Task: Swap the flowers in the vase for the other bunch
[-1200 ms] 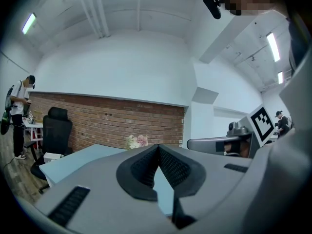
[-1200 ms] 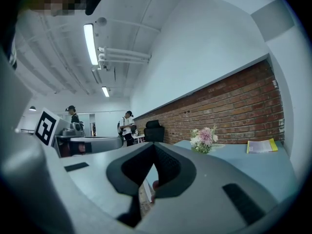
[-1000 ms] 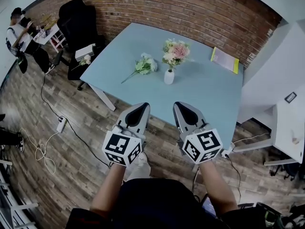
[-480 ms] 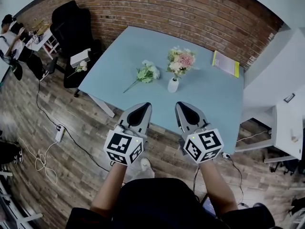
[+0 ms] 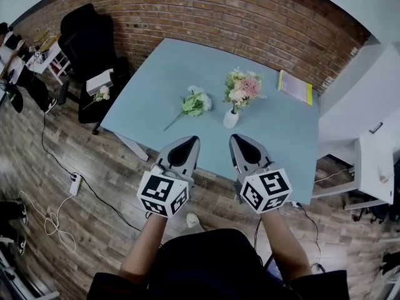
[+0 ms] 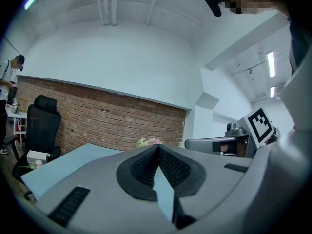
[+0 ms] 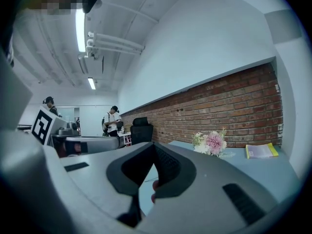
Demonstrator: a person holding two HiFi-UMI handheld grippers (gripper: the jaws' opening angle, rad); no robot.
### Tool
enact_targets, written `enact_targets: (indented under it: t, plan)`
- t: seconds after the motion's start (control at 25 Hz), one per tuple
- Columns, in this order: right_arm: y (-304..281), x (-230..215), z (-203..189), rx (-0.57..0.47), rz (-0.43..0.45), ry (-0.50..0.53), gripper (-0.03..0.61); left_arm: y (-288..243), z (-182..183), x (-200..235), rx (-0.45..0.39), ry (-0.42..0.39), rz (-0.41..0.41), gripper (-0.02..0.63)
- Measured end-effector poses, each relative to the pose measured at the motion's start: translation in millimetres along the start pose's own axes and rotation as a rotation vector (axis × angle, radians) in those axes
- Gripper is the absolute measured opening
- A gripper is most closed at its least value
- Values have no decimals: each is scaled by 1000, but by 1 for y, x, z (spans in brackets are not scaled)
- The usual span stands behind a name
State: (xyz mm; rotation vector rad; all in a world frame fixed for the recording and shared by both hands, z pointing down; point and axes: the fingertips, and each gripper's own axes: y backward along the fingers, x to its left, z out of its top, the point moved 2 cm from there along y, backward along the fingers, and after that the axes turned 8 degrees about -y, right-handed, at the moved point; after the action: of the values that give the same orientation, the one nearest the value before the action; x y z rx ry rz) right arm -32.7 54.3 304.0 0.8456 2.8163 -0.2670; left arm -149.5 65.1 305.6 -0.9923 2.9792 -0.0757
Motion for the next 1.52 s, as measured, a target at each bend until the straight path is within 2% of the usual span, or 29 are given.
enact_targets:
  t: [0.48, 0.84, 1.52]
  plan:
    - [-14, -10, -3, 17, -64, 10, 12, -9, -10, 21, 10, 40, -28, 3]
    - [-30, -28, -7, 19, -69, 4, 12, -29, -15, 25, 23, 34, -32, 3]
    - [-62, -99, -10, 51, -82, -30, 12, -106, -25, 29, 67, 37, -45, 3]
